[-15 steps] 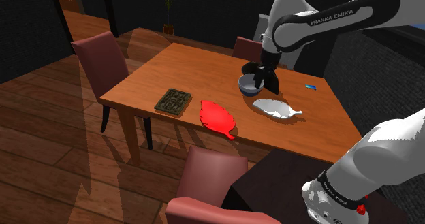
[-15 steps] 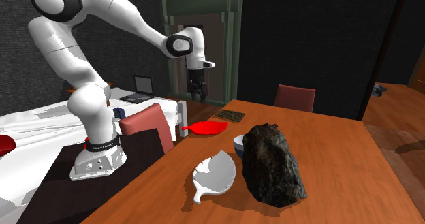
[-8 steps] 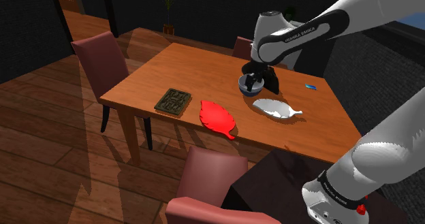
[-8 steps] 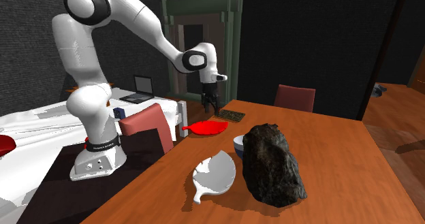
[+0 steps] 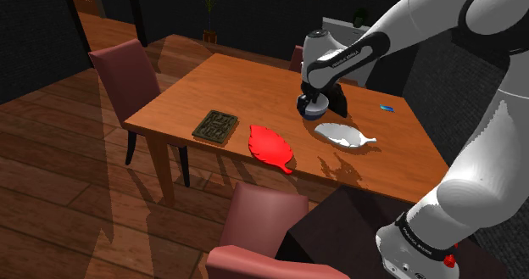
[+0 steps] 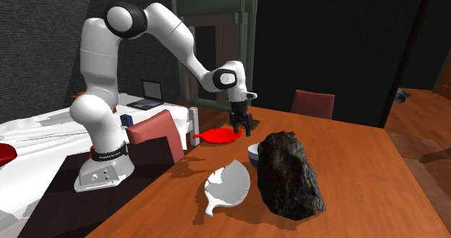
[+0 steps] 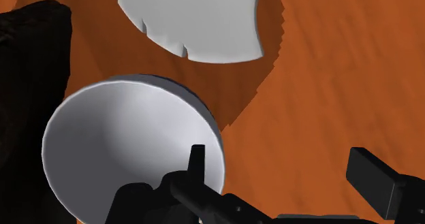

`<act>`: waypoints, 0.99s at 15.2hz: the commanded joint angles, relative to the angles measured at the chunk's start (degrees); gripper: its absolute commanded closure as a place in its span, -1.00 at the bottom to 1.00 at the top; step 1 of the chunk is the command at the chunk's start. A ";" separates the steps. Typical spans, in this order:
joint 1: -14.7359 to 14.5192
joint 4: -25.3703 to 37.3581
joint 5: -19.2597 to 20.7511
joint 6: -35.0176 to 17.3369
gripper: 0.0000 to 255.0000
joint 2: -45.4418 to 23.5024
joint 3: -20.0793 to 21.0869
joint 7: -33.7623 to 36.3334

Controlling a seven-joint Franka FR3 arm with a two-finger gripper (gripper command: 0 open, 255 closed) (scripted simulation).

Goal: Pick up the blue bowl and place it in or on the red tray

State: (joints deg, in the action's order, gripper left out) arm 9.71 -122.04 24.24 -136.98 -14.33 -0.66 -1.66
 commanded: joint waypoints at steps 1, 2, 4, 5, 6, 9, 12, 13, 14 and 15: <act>-0.01 3.99 1.86 -0.84 -1.00 -4.64 -0.80 0.74; -0.05 5.88 2.63 -1.17 -1.00 -6.75 -1.25 1.02; -0.12 9.35 3.83 -1.63 -1.00 -10.45 -2.02 1.39; -0.04 9.41 3.99 -2.17 -1.00 -11.02 -2.17 1.49; 0.05 9.48 4.16 -2.71 -1.00 -11.60 -2.30 1.60; 0.31 9.77 4.67 -4.30 -1.00 -13.38 -2.70 1.92; 0.53 10.12 5.10 -5.62 -1.00 -14.95 -3.05 2.20; 0.53 10.11 5.10 -5.62 -1.00 -14.95 -3.05 2.20; 0.53 10.11 5.10 -5.62 -1.00 -14.95 -3.05 2.20; 0.53 10.12 5.10 -5.62 -1.00 -14.95 -3.05 2.20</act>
State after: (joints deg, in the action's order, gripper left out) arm 10.23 -111.99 29.33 -142.55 -29.20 -3.70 0.54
